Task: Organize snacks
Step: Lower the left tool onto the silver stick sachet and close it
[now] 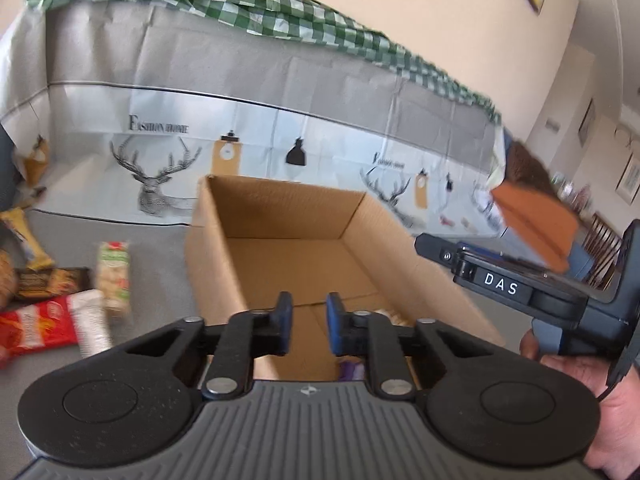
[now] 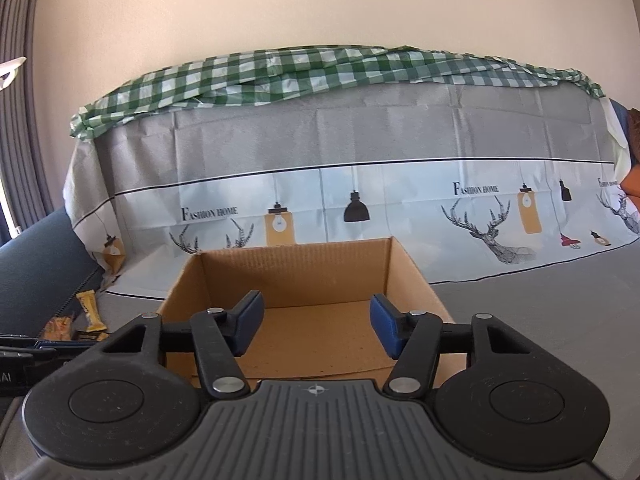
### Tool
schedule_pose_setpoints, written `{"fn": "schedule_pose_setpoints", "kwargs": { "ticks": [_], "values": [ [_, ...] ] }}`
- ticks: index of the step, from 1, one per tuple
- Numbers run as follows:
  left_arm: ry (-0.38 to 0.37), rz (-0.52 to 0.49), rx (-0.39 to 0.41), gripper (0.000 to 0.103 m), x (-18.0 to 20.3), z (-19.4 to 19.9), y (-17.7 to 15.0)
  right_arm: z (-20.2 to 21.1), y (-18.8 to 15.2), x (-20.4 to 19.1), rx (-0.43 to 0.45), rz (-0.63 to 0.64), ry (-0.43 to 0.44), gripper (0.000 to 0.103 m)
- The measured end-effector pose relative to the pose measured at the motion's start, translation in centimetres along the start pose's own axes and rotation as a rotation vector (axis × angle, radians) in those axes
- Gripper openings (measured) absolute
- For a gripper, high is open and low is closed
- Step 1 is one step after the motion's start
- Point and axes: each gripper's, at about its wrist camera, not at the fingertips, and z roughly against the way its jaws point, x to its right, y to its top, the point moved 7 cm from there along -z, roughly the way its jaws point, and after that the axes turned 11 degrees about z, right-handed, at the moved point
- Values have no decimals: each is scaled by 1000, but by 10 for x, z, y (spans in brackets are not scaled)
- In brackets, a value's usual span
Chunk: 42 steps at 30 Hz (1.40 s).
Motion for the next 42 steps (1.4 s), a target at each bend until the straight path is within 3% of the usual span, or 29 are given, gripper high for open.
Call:
{"fn": "schedule_pose_setpoints", "kwargs": {
  "ticks": [4,7,14,22,23,25,27,30,42],
  "values": [
    [51,-143,23,17,-11,22,11,4,5,-19,22,15,33,59],
    [87,-145,32,17,-38,24,12,6,8,-34,29,16,48,59],
    [136,198,64,17,-111,25,26,8,11,-88,34,55,158,61],
    [260,448,-91,20,-176,-4,19,-6,10,-145,3,147,259,62],
    [279,469,-115,22,-183,-8,16,-7,9,-150,-2,161,265,63],
    [328,502,-152,35,-195,-15,9,-10,7,-157,-16,194,270,63],
    [354,527,-181,36,-202,-21,2,-13,5,-162,-28,226,270,63],
    [356,537,-208,38,-203,-29,-1,-18,1,-166,-53,251,273,63],
    [428,417,-299,45,-188,-68,-15,-25,-6,-170,-92,264,311,63]
  ]
}}
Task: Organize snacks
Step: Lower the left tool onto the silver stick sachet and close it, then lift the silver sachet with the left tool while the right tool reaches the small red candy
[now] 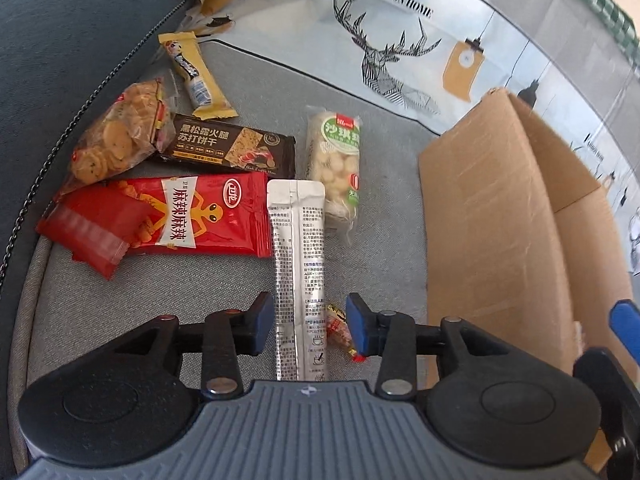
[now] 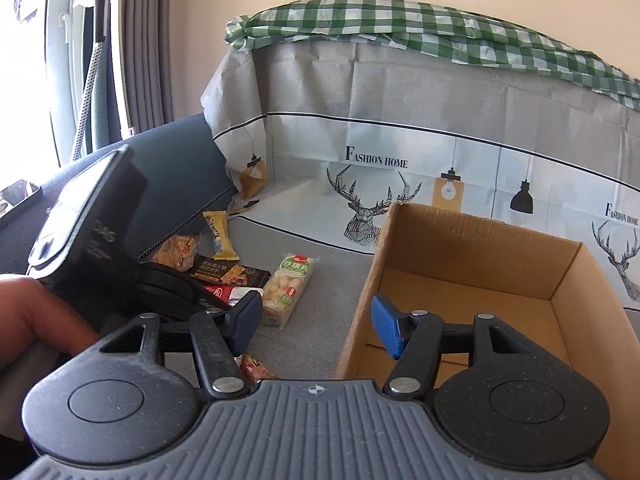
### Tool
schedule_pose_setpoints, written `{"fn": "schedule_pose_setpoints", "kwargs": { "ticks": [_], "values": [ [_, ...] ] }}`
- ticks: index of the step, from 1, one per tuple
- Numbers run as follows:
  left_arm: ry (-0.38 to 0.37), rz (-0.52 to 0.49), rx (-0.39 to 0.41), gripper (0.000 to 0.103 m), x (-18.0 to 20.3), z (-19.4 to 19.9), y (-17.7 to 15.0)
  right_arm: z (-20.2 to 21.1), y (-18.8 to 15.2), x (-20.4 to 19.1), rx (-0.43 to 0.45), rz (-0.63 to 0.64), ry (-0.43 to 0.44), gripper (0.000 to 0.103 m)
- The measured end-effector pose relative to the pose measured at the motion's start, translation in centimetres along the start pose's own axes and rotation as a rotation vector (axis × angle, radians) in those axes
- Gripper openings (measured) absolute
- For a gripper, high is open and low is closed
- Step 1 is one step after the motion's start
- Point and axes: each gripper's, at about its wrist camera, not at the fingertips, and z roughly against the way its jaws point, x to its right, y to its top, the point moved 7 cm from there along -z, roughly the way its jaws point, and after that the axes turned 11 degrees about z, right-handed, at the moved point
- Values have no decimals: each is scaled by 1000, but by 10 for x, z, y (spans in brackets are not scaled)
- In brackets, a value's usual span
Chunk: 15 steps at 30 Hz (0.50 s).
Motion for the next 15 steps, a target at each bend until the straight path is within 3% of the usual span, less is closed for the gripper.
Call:
{"fn": "schedule_pose_setpoints", "kwargs": {
  "ticks": [9,15],
  "values": [
    [38,-35,-36,43,-2,-14,0,-2,-1,-4,-8,-3,6,63],
    [45,-95,-54,26,-7,-12,-3,-7,0,-18,-10,23,11,63]
  ]
}}
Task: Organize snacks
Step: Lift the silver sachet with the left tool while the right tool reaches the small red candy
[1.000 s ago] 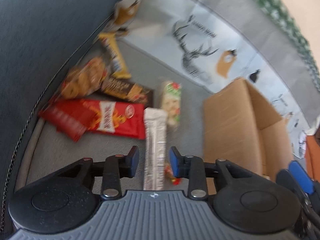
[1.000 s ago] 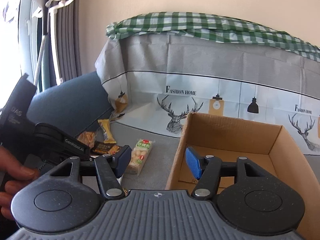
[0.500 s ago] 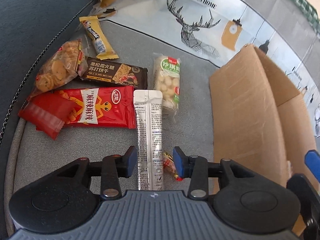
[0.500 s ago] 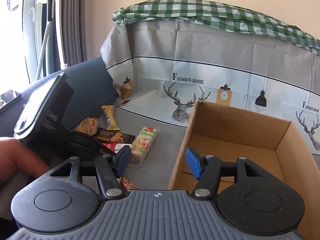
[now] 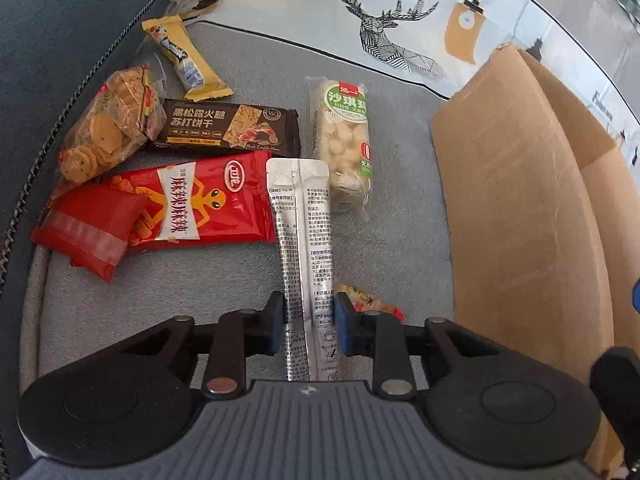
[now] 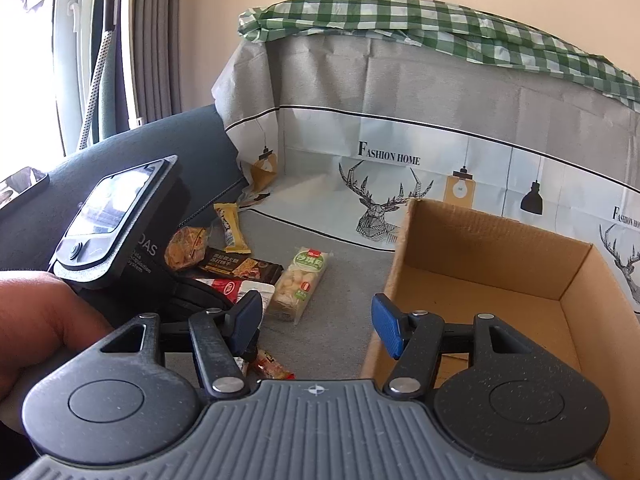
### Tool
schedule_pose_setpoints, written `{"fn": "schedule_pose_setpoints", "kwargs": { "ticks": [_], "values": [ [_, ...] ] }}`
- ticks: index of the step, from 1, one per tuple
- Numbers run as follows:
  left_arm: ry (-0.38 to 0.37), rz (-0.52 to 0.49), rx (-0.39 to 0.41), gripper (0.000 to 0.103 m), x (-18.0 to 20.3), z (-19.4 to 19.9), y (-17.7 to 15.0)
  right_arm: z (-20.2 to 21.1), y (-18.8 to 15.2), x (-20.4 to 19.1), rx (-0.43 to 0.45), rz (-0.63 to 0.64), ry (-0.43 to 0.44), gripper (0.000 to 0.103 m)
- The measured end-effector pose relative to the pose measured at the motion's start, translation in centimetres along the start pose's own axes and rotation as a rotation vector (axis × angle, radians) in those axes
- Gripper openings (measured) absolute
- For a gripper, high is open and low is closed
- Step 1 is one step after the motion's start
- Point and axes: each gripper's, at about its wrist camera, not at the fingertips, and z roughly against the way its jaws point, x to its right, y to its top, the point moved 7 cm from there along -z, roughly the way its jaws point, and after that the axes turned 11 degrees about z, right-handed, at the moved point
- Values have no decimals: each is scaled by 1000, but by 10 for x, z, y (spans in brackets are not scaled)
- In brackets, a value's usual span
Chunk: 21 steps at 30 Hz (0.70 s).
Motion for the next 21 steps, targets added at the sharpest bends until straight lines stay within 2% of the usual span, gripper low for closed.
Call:
{"fn": "schedule_pose_setpoints", "kwargs": {
  "ticks": [2,3,6,10,13,15,17,18,21],
  "values": [
    [-7,-4,11,18,-5,6,0,-1,0,-7,0,16,1,63],
    [-8,-2,16,10,-9,9,0,-2,0,-10,1,23,1,63],
    [3,9,32,9,-23,18,2,-4,2,-22,5,49,11,62],
    [5,38,32,9,-41,26,3,-8,3,-42,4,90,42,55],
    [-43,75,39,9,-51,31,7,-17,2,-56,-20,114,55,52],
    [-84,91,25,14,-52,33,8,-23,1,-62,-40,127,49,52],
    [-108,80,10,25,-46,31,7,-28,-2,-65,-66,132,40,52],
    [-104,62,12,37,-42,30,6,-31,-4,-66,-82,135,37,52],
    [-92,16,22,47,-28,26,5,-38,-10,-69,-125,154,40,52]
  ]
}}
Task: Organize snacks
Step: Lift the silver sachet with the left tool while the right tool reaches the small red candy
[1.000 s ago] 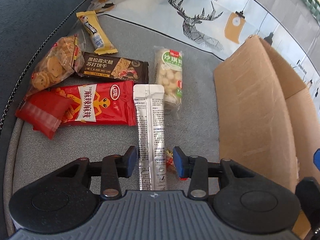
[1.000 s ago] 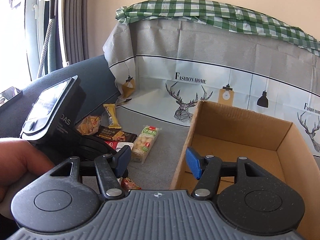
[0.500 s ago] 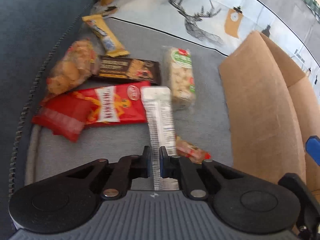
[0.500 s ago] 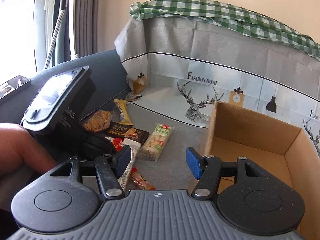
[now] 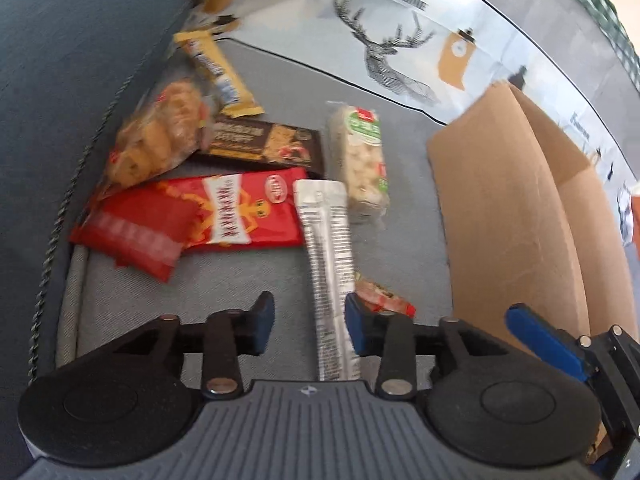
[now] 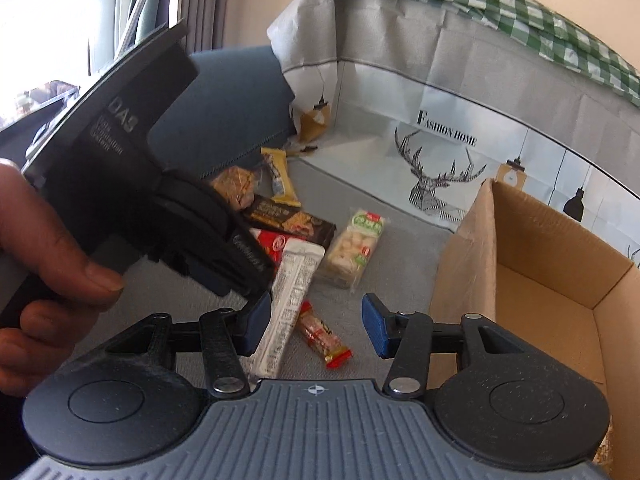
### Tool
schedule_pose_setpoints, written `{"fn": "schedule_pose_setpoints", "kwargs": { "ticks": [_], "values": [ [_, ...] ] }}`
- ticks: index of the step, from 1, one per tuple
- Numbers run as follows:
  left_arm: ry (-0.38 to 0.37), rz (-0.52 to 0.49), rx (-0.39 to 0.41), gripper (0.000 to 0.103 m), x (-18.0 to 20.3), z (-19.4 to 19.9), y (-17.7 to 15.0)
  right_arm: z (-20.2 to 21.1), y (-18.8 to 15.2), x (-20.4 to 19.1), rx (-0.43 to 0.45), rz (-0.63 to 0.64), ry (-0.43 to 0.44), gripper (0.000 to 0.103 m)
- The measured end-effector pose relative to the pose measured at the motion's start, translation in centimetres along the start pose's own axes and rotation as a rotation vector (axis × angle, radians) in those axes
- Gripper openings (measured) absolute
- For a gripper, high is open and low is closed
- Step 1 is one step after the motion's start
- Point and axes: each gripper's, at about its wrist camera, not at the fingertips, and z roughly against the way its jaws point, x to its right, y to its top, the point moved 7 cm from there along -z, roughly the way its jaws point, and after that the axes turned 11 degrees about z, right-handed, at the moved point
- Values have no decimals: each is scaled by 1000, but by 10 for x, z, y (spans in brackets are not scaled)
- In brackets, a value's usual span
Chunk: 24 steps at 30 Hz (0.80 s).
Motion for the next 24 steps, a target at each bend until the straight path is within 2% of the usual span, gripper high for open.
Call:
{"fn": "schedule_pose_setpoints", "kwargs": {
  "ticks": [3,12,14,18,24],
  "values": [
    [5,-12,-10,51,8,-8,-1,-3,-3,-1,-16,20,3,52],
    [103,-130,-34,51,20,-32,-9,-6,-10,-2,-53,41,17,54],
    [125,-148,-23,45,18,-31,-9,-7,-11,-5,-65,56,19,54],
    [145,-106,-15,28,1,-26,-4,-8,-12,-11,-73,75,25,54],
    [211,-39,17,26,-29,-9,1,-14,-13,-14,-92,77,25,54]
  ]
}}
